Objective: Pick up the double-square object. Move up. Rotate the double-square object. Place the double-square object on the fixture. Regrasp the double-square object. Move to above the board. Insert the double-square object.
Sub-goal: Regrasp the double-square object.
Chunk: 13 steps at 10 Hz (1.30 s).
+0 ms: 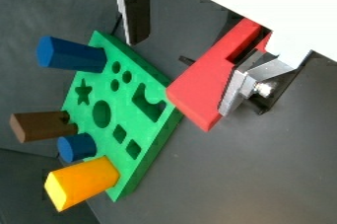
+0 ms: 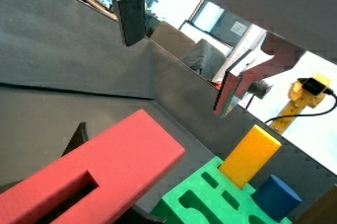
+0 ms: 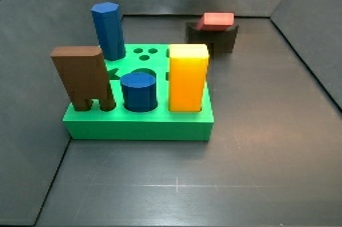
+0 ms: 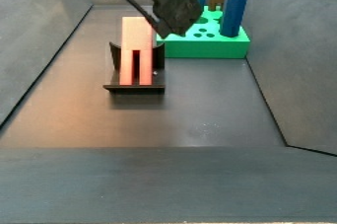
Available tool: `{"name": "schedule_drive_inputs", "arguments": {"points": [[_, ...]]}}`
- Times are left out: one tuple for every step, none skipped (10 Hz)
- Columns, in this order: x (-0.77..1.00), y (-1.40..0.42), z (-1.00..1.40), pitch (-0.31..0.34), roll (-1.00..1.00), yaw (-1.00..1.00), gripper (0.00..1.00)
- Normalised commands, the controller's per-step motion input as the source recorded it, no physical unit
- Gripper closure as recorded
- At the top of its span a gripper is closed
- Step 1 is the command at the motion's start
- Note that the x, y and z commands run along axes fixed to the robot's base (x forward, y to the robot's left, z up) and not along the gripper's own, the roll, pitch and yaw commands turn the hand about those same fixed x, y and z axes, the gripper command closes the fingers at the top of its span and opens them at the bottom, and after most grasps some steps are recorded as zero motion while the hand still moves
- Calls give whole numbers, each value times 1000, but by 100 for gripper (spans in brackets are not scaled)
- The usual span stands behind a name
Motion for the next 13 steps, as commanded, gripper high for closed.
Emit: {"name": "schedule_drive_inputs", "arguments": {"points": [[4,-1000,718,53,1000,18,0],[-16,-1000,701,48,1000,18,0],[-69,-886,504,36,1000,16,0],[-73,-768,357,33,1000,16,0],[-49,-529,112,28,1000,16,0],[-33,-338,67,27,1000,16,0],[-32,-127,57,25,1000,16,0],[-35,-34,40,23,1000,16,0],[-28,-42,16,17,1000,17,0],[-27,-38,12,14,1000,17,0],[-23,-30,14,10,1000,18,0],[-19,-23,10,7,1000,19,0],[-10,-20,11,3,1000,20,0]]}}
